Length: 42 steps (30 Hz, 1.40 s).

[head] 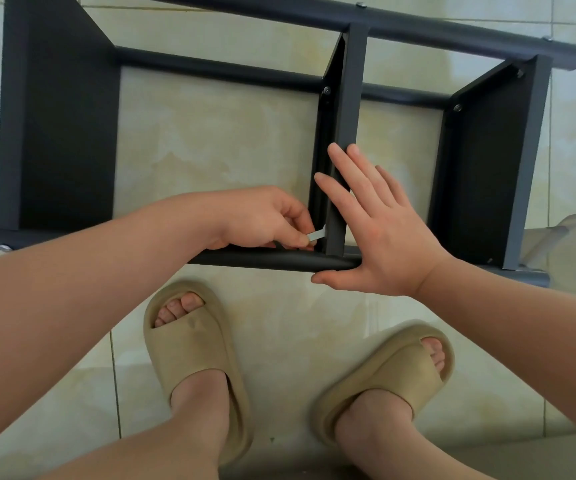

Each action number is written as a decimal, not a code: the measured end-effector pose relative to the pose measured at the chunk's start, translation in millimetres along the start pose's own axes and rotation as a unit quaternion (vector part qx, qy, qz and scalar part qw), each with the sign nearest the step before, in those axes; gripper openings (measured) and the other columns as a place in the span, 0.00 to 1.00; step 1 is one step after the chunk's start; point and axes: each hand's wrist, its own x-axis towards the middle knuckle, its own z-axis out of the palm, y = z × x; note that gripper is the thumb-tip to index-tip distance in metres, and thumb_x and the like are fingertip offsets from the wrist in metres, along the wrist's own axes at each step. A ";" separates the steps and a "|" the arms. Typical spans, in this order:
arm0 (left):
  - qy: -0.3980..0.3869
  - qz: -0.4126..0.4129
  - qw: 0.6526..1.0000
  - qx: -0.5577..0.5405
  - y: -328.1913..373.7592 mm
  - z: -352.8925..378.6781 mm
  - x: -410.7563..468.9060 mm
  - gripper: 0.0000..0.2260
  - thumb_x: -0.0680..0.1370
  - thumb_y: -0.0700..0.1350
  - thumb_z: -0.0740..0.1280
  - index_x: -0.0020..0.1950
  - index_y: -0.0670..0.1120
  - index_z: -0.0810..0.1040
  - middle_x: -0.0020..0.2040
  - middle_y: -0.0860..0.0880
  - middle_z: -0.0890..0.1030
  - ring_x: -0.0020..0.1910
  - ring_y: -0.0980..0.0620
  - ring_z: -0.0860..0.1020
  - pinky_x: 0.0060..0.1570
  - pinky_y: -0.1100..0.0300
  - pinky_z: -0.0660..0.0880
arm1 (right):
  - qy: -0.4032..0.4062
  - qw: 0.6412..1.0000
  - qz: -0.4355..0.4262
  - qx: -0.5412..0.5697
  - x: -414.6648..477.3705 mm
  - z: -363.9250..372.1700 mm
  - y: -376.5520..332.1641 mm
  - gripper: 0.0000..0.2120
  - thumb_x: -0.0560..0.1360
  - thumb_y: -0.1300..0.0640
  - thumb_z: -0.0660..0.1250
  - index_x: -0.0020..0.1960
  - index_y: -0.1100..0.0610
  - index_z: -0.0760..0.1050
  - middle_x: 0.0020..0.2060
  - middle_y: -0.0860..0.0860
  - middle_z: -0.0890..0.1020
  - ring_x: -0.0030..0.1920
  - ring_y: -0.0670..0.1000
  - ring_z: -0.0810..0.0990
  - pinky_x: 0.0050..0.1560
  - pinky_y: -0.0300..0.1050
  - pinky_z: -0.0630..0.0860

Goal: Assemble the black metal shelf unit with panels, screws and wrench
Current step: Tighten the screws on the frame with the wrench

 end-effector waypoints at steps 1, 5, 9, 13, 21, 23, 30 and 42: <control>0.007 -0.002 1.000 0.002 -0.4 -0.5 0.0 0.04 0.78 0.40 0.70 0.45 0.47 0.82 0.37 0.52 0.82 0.37 0.55 0.79 0.43 0.61 0.74 | 0.000 1.000 0.000 0.001 0.0 0.0 0.0 0.53 0.70 0.24 0.62 0.81 0.59 0.56 0.82 0.57 0.48 0.82 0.57 0.42 0.78 0.65 0.53; 0.087 0.013 0.992 0.091 -1.0 -2.0 1.0 0.05 0.76 0.42 0.73 0.47 0.53 0.84 0.38 0.56 0.85 0.37 0.62 0.81 0.43 0.71 0.73 | -0.001 1.000 0.001 -0.003 -0.2 0.1 -0.2 0.53 0.70 0.24 0.62 0.81 0.59 0.56 0.82 0.57 0.48 0.82 0.57 0.42 0.77 0.66 0.53; 0.132 0.036 0.973 0.185 2.2 1.2 3.8 0.05 0.75 0.45 0.74 0.49 0.53 0.82 0.40 0.57 0.83 0.41 0.63 0.80 0.39 0.70 0.72 | 0.002 1.000 0.000 -0.003 -0.3 0.2 -0.5 0.53 0.70 0.24 0.61 0.81 0.59 0.56 0.82 0.57 0.48 0.82 0.57 0.43 0.77 0.66 0.54; 0.135 0.062 0.983 0.112 6.3 5.1 6.6 0.06 0.77 0.42 0.71 0.44 0.53 0.81 0.42 0.55 0.82 0.43 0.57 0.80 0.45 0.64 0.74 | 0.004 1.000 -0.001 -0.003 0.1 0.4 -0.7 0.53 0.70 0.24 0.62 0.81 0.59 0.57 0.82 0.58 0.49 0.82 0.58 0.43 0.77 0.66 0.54; 0.023 -0.038 0.974 -0.222 11.2 7.2 9.6 0.05 0.82 0.43 0.65 0.46 0.47 0.76 0.48 0.47 0.85 0.50 0.51 0.84 0.46 0.59 0.78 | 0.011 1.000 -0.003 0.004 0.1 0.3 -0.2 0.53 0.70 0.24 0.62 0.81 0.60 0.58 0.82 0.58 0.49 0.82 0.58 0.44 0.77 0.66 0.55; 0.047 -0.038 0.972 -0.229 11.6 8.4 12.1 0.05 0.81 0.44 0.67 0.45 0.48 0.76 0.47 0.47 0.86 0.48 0.51 0.84 0.46 0.58 0.78 | 0.013 1.000 -0.004 0.004 0.0 0.5 -0.2 0.53 0.70 0.24 0.62 0.80 0.60 0.58 0.82 0.58 0.50 0.82 0.58 0.44 0.76 0.66 0.56; 0.091 -0.027 0.969 -0.227 9.8 8.5 14.1 0.04 0.79 0.44 0.70 0.45 0.49 0.78 0.41 0.52 0.85 0.44 0.55 0.83 0.46 0.59 0.76 | 0.015 1.000 -0.004 0.007 0.1 0.9 -0.3 0.53 0.70 0.24 0.63 0.81 0.60 0.58 0.82 0.58 0.50 0.82 0.58 0.44 0.76 0.67 0.56; 0.081 -0.033 0.974 -0.209 9.3 7.8 11.4 0.02 0.79 0.43 0.70 0.47 0.47 0.79 0.42 0.50 0.86 0.42 0.54 0.82 0.46 0.60 0.76 | 0.015 1.000 -0.005 0.004 0.0 0.6 -0.2 0.53 0.70 0.24 0.62 0.80 0.60 0.58 0.82 0.58 0.50 0.82 0.58 0.44 0.77 0.66 0.56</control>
